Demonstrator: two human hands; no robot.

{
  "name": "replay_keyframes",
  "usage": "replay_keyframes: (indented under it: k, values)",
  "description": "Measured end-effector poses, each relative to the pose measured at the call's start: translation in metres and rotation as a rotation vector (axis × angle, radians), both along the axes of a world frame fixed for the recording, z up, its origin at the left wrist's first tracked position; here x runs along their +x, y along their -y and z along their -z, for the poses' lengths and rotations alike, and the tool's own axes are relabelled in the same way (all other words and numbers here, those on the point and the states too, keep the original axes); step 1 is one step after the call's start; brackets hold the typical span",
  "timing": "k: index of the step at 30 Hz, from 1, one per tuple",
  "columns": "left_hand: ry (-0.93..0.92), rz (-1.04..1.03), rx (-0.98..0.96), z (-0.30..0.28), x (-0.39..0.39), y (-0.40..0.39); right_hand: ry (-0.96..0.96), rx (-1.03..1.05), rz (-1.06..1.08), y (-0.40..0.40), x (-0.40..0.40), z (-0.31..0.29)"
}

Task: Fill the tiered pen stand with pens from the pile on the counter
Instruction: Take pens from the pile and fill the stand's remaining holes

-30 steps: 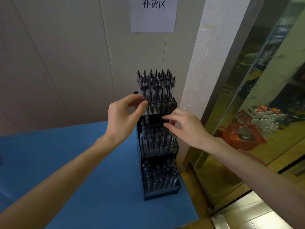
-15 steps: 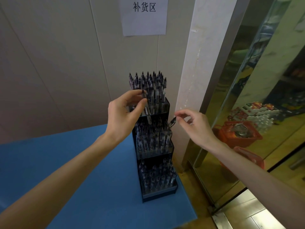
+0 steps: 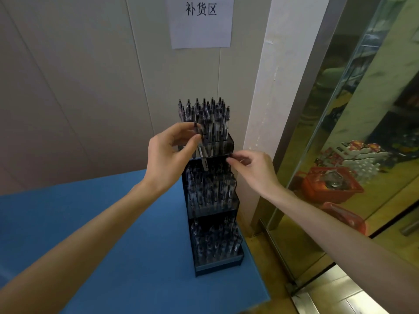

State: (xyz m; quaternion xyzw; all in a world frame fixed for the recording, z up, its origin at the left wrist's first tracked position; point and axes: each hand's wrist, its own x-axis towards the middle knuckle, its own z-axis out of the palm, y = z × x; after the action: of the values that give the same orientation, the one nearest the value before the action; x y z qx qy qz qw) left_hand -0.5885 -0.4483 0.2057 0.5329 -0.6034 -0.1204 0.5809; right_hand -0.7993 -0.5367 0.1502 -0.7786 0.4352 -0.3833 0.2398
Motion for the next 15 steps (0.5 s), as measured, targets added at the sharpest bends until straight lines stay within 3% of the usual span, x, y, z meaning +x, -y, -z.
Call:
replay_keyframes:
  k: [5, 8, 15]
  values:
    - [0.011, 0.003, -0.005, 0.0, 0.0, -0.005, -0.156, 0.132, -0.008, 0.01, 0.012, -0.007]
    - [0.008, 0.002, -0.037, 0.002, -0.001, -0.013, -0.119, 0.209, 0.05, 0.01, 0.012, -0.007]
    - [0.046, -0.036, -0.117, 0.03, -0.011, -0.044, 0.057, -0.107, 0.125, -0.031, 0.001, 0.016]
